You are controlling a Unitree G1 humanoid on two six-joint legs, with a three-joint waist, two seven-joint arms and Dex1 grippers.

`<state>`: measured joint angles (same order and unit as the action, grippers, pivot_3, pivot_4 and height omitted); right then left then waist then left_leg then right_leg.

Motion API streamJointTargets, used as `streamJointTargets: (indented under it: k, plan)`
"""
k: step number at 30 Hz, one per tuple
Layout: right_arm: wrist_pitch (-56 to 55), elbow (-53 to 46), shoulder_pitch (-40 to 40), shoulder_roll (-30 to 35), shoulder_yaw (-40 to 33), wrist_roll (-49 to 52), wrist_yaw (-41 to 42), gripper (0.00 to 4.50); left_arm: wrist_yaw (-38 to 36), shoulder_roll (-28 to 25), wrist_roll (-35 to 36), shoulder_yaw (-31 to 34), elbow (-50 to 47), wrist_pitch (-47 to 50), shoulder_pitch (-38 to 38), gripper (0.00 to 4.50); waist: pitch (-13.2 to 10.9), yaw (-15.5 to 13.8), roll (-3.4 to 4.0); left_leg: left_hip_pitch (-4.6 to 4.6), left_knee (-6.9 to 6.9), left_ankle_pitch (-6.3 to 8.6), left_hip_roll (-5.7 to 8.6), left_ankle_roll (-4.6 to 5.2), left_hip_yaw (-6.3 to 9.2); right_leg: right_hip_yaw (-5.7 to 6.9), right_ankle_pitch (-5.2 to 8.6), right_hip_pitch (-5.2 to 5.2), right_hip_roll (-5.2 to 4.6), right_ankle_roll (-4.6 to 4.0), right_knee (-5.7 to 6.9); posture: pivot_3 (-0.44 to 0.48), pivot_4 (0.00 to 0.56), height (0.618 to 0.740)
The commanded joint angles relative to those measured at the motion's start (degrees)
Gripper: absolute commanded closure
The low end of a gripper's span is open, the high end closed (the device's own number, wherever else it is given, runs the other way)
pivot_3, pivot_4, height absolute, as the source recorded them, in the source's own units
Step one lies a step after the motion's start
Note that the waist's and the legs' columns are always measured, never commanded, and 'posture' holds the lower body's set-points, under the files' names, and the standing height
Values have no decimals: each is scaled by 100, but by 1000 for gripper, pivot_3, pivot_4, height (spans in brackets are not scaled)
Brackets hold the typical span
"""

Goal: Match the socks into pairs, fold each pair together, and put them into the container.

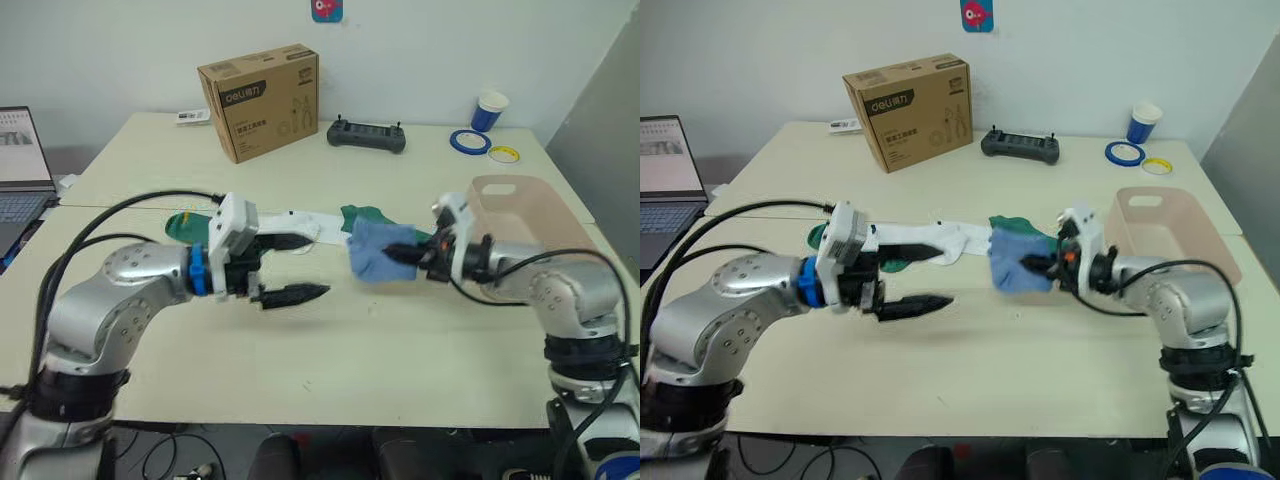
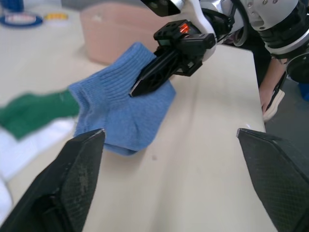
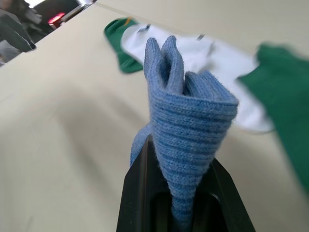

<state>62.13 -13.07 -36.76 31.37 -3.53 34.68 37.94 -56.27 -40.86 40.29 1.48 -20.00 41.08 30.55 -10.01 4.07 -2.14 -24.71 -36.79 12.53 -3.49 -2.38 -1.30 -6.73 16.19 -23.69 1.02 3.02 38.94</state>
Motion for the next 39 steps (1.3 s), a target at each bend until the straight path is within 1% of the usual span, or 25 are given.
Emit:
streamJointTargets:
  k: [1,3,4,6,9,11,13,15,18,21,24,27,30,33,34,36,39]
  plan:
    - [-573,-66,-321,678,-422,-329,49,4500,335,508,-242,-268,228,-279,710,48,-1,-48,0,-2,-2,0,0,0,-1,-2,-2,-1,0,3,-2,0,150,740]
    - [-1046,149,-423,1231,-406,-770,69,4500,666,978,-501,-436,530,-426,1146,48,-1,-85,0,-2,-5,0,3,0,-4,-5,-3,0,-2,4,-4,0,150,740]
    - [-1240,231,-444,1408,-374,-935,82,4500,745,1126,-591,-491,628,-495,1264,48,-1,-91,0,-3,-5,0,3,0,-4,-6,-3,2,-2,4,-6,0,150,740]
    - [-1966,630,-563,2000,-229,-1630,9,4500,997,1581,-789,-629,928,-651,1623,48,-1,-91,1,-2,-4,0,3,1,-6,-8,-3,1,-1,3,-7,0,150,740]
    - [-3162,1330,-657,2704,108,-2619,-11,4500,955,1964,-978,-826,1213,-874,1910,48,-6,-100,8,-4,-3,0,6,1,-15,-17,-3,-4,-3,4,-7,0,150,740]
    - [-4091,1947,-653,3021,377,-3217,-3,4500,869,2142,-1087,-955,1368,-1020,2007,48,-6,-87,8,-3,-4,1,6,1,-21,-21,-5,-5,-3,0,-8,0,150,740]
    - [-4781,2412,-659,3171,578,-3643,12,4500,804,2227,-1193,-1040,1453,-1137,2032,48,-6,-73,9,0,-2,1,5,2,-25,-25,-6,-5,-2,-3,-7,0,150,740]
    - [-5261,2832,-694,3251,753,-3964,98,4500,764,2294,-1236,-1090,1462,-1172,2033,48,-7,-52,10,2,-2,1,5,2,-27,-28,-13,-5,-1,-15,-6,0,150,740]
    - [-6052,3598,-763,3340,1250,-4657,271,4500,840,2492,-1231,-1126,1394,-1097,2098,48,-8,-67,15,3,-4,1,5,2,-29,-31,-14,-7,-1,-17,-2,0,150,740]
    - [-6527,4234,-971,3059,1590,-4933,509,4500,1004,2699,-1245,-1114,1398,-1018,2159,48,-12,-73,21,2,-10,0,8,2,-35,-36,-15,-6,-6,-16,-2,0,150,740]
    - [-7056,4977,-1281,2873,2020,-5399,731,4500,1082,2752,-1371,-1272,1296,-889,2119,48,-12,-53,24,6,-15,0,9,1,-38,-41,-19,-2,-6,-12,-2,0,150,740]
    - [-7300,5495,-1543,2746,2216,-5606,1034,4500,1208,2834,-1340,-1268,1170,-735,2093,48,-17,-71,31,10,-15,-1,10,1,-35,-38,-20,2,-6,-12,2,0,150,740]
    - [-7542,5892,-1760,2652,2323,-5783,1137,4500,1271,2865,-1314,-1245,1087,-639,2062,48,-18,-80,33,11,-16,-1,10,0,-34,-38,-20,4,-7,-13,2,0,150,740]
    - [-7772,6204,-1941,2622,2457,-5952,1378,3523,1297,2788,-1343,-1232,949,-583,1921,0,-17,-75,33,14,-16,-1,10,-1,-34,-38,-20,7,-9,-13,2,0,150,740]
    - [-7797,6244,-1981,2623,2462,-5917,1569,3243,1268,2740,-1369,-1227,957,-616,1856,0,-17,-74,34,16,-15,-1,10,-1,-34,-38,-20,10,-9,-13,2,0,150,740]
    - [-7703,6192,-2044,2584,2321,-5677,1951,2449,1166,2640,-1455,-1229,1033,-807,1714,0,-17,-75,34,28,-13,-1,9,-1,-32,-36,-20,21,-8,-13,2,0,150,740]
    - [-7401,6023,-2087,2618,2159,-5337,2721,1387,1100,2584,-1497,-1232,1091,-915,1604,0,-18,-72,36,43,-13,-1,9,0,-31,-35,-20,36,-8,-14,3,0,150,740]
